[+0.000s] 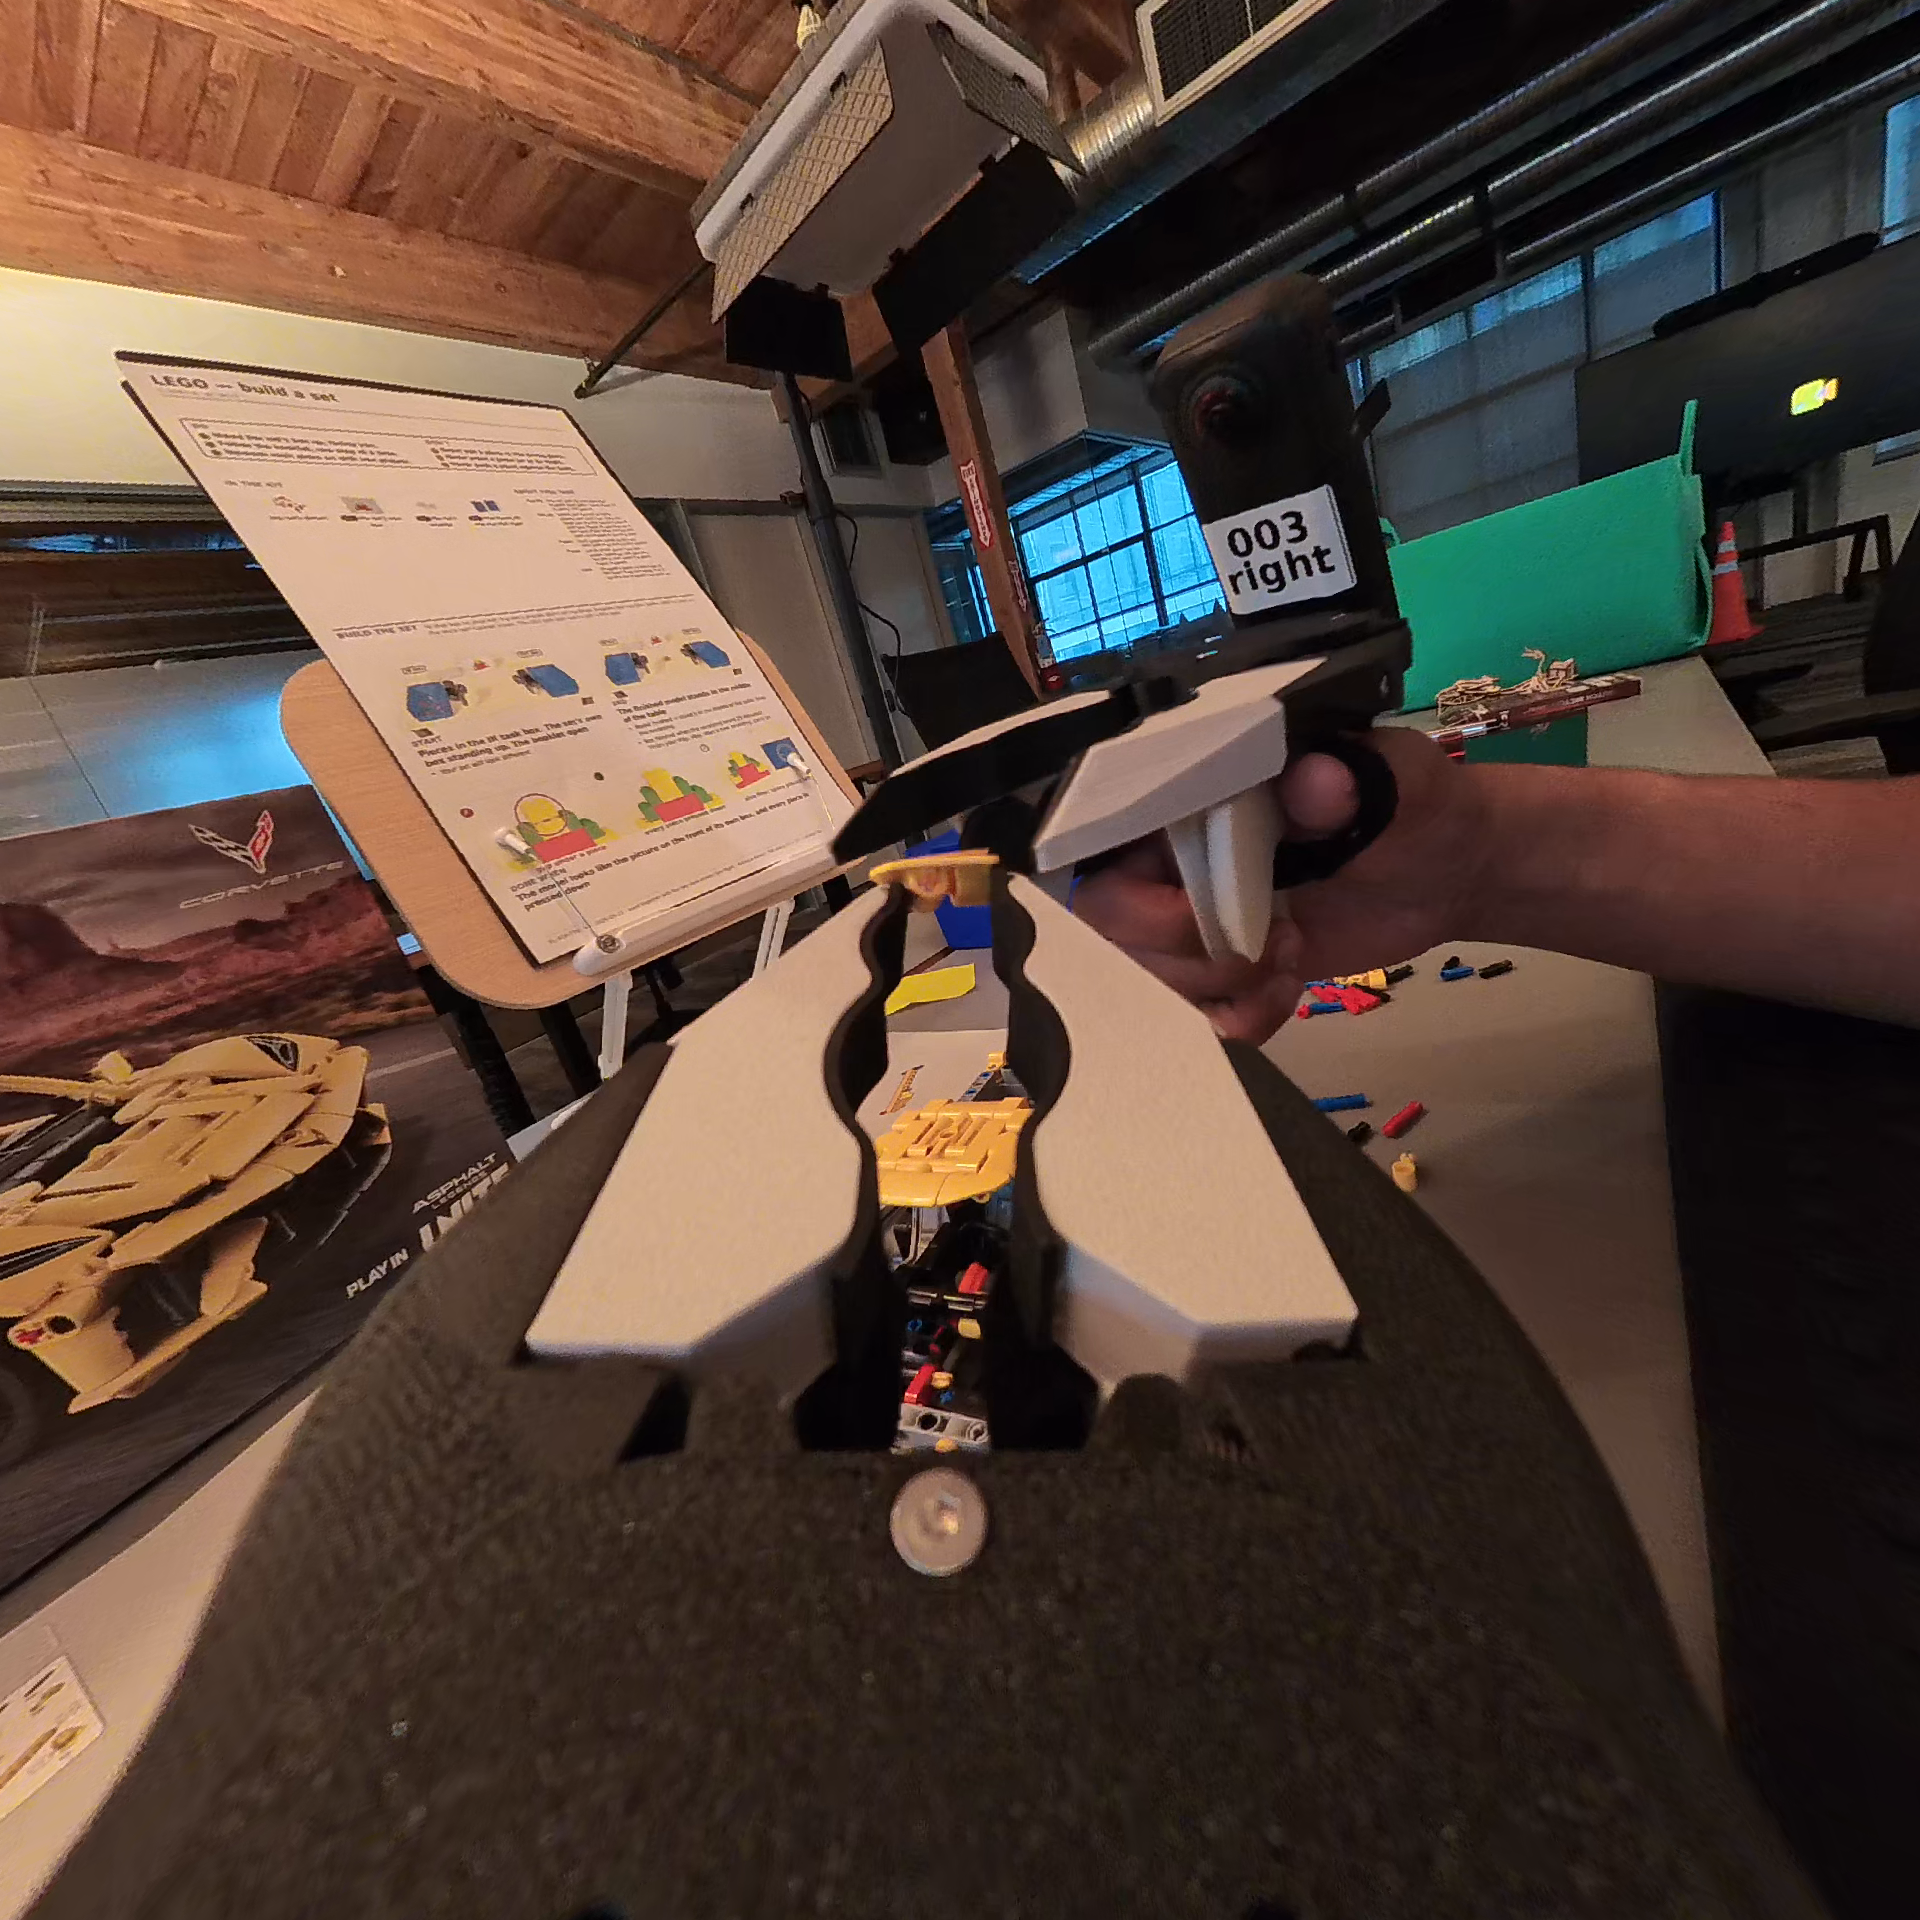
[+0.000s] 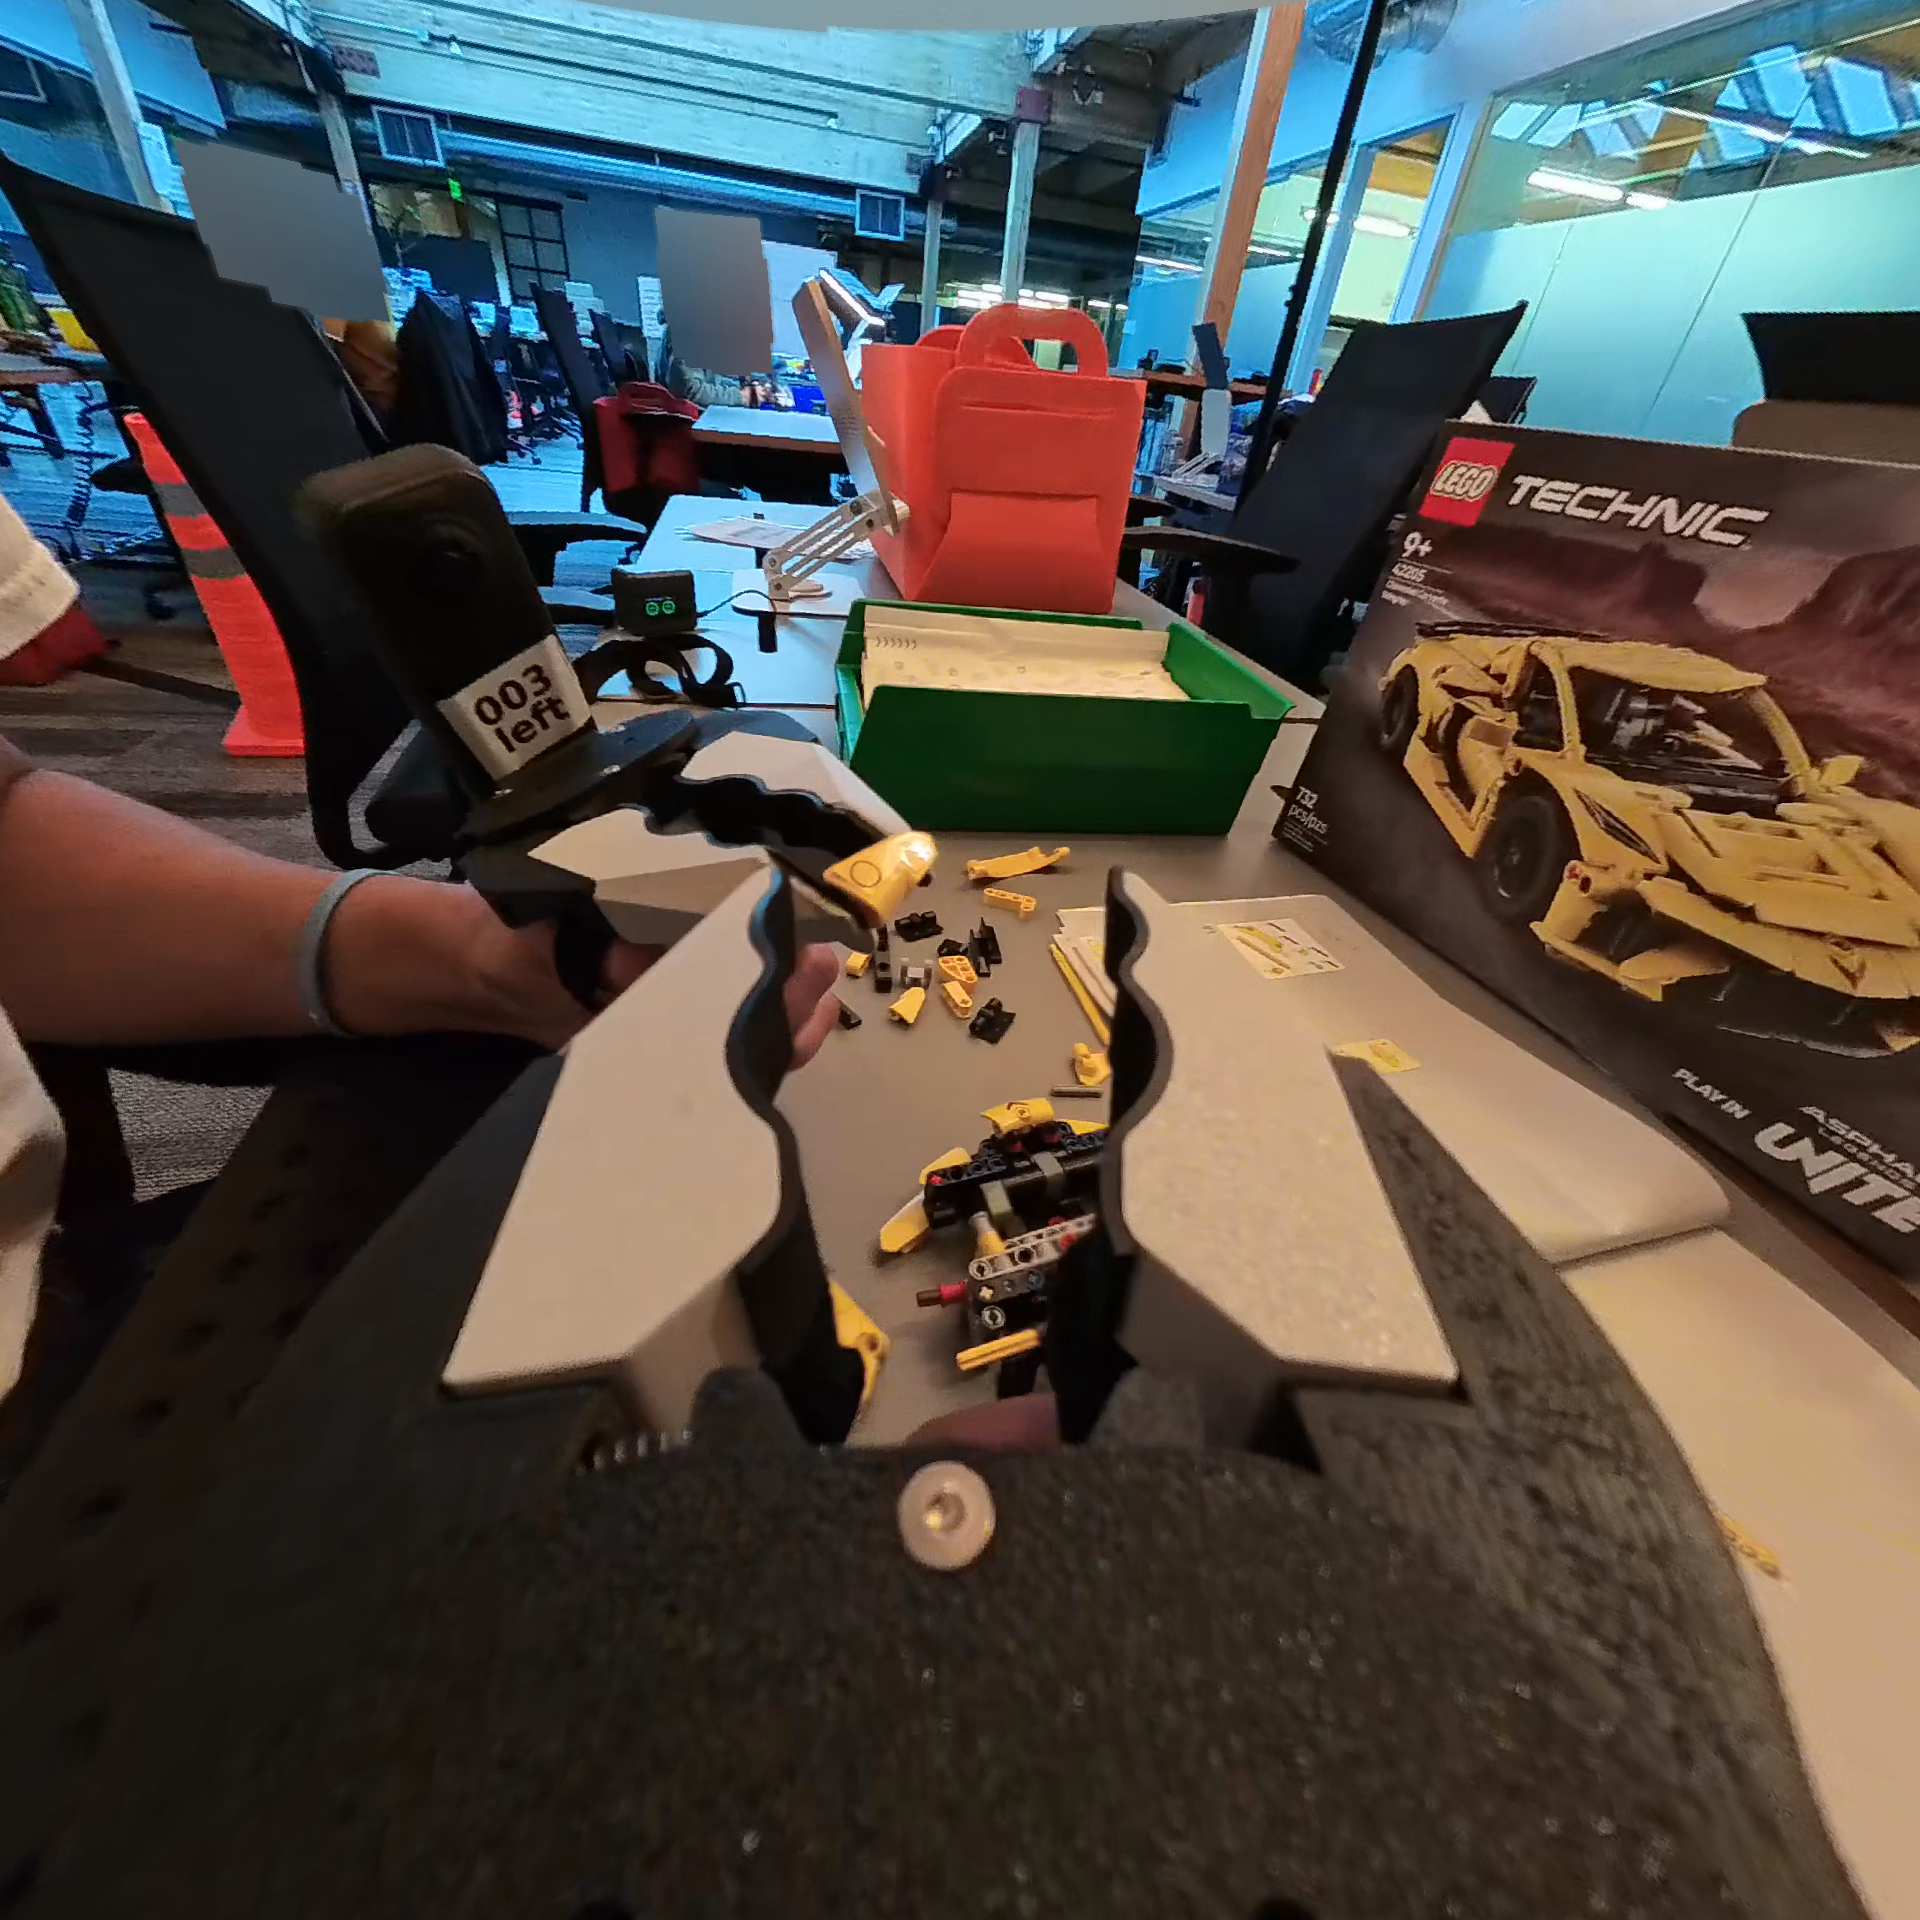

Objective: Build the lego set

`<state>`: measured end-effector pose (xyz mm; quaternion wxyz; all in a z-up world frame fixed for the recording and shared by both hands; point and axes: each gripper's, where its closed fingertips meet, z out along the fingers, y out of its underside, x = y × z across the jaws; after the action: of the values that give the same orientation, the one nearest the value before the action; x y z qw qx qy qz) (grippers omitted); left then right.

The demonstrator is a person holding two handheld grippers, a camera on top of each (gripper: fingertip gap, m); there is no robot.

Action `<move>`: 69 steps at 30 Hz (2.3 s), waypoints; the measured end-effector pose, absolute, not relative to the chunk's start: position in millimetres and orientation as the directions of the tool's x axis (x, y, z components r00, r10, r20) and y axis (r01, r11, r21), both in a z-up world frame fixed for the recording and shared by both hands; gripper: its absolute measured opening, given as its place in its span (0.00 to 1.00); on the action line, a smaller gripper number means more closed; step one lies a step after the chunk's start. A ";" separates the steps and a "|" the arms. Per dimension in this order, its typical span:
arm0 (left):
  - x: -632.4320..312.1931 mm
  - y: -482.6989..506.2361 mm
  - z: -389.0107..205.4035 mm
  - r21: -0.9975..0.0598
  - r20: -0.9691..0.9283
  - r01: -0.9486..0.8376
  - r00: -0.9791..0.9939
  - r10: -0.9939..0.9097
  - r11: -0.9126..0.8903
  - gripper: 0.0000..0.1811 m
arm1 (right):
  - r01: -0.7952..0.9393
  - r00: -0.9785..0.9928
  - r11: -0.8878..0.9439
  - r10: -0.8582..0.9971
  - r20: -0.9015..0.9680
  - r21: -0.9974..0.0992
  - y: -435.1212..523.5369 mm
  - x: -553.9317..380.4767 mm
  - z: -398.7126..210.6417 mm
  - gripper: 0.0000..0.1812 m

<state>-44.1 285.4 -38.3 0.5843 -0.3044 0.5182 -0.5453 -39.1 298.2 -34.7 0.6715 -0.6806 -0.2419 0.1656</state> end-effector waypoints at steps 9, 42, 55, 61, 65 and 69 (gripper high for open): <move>-41.3 294.7 -45.6 -0.975 -0.101 0.216 -0.196 -0.975 0.057 0.09 | 0.069 0.749 0.106 0.651 0.122 -0.992 277.2 -57.3 -21.5 0.35; -41.5 299.9 -54.0 -0.970 0.205 0.057 -0.328 -0.922 -0.235 0.09 | 0.331 0.728 0.142 0.591 0.348 -0.933 287.0 -77.0 -52.8 0.41; -40.0 299.3 -57.1 -0.970 0.216 0.036 -0.332 -0.918 -0.241 0.09 | 0.343 0.715 0.129 0.607 0.348 -0.930 287.4 -80.4 -58.6 0.40; -39.4 298.7 -58.6 -0.971 0.217 0.027 -0.333 -0.918 -0.239 0.08 | 0.301 0.711 0.145 0.624 0.323 -0.943 283.4 -82.8 -51.9 0.36; -39.0 298.2 -59.2 -0.971 0.216 0.023 -0.334 -0.917 -0.237 0.09 | 0.344 0.713 0.122 0.611 0.343 -0.931 287.5 -79.9 -59.8 0.38; -39.2 297.8 -59.6 -0.968 0.228 0.017 -0.343 -0.911 -0.249 0.09 | 0.332 0.701 0.114 0.634 0.326 -0.936 284.4 -83.8 -60.5 0.36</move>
<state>-39.2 297.8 -59.6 0.3569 -0.4485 0.4983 -0.6505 -83.8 284.4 -60.5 0.6488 -0.6555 -0.3685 0.1162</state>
